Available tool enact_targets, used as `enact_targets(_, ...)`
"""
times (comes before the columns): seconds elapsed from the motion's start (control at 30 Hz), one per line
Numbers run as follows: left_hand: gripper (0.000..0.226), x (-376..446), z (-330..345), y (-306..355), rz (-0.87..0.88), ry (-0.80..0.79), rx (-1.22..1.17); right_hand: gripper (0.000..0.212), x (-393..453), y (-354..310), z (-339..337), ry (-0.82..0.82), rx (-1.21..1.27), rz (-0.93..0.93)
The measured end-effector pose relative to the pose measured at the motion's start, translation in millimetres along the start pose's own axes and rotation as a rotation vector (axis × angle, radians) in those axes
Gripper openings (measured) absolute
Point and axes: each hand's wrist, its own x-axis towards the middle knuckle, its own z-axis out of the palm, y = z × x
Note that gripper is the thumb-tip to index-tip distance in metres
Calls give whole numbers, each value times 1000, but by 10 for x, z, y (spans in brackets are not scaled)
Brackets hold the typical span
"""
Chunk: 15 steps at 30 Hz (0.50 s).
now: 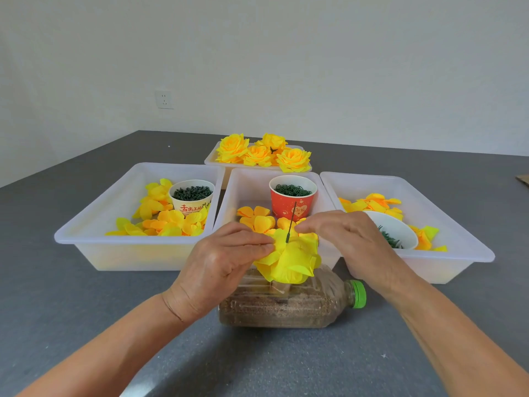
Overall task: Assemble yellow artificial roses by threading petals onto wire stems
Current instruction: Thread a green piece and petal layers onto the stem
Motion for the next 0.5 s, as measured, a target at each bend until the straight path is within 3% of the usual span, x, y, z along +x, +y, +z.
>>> enact_targets(0.13, 22, 10, -9, 22, -4, 0, -2, 6, 60, 9, 146, 99, -4, 57)
enact_targets(0.23, 24, 22, -41, 72, -54, 9, -64, 9, 77, 60, 263, 104, 3, 107)
enact_targets(0.37, 42, 101, -88, 146, -201, 53, -229, 10, 82, 107, 302, 107, 88, 137)
enact_targets(0.5, 11, 282, 25, 176, -369, 104, -289, 7, 82, 100, 331, 108, 128, 124)
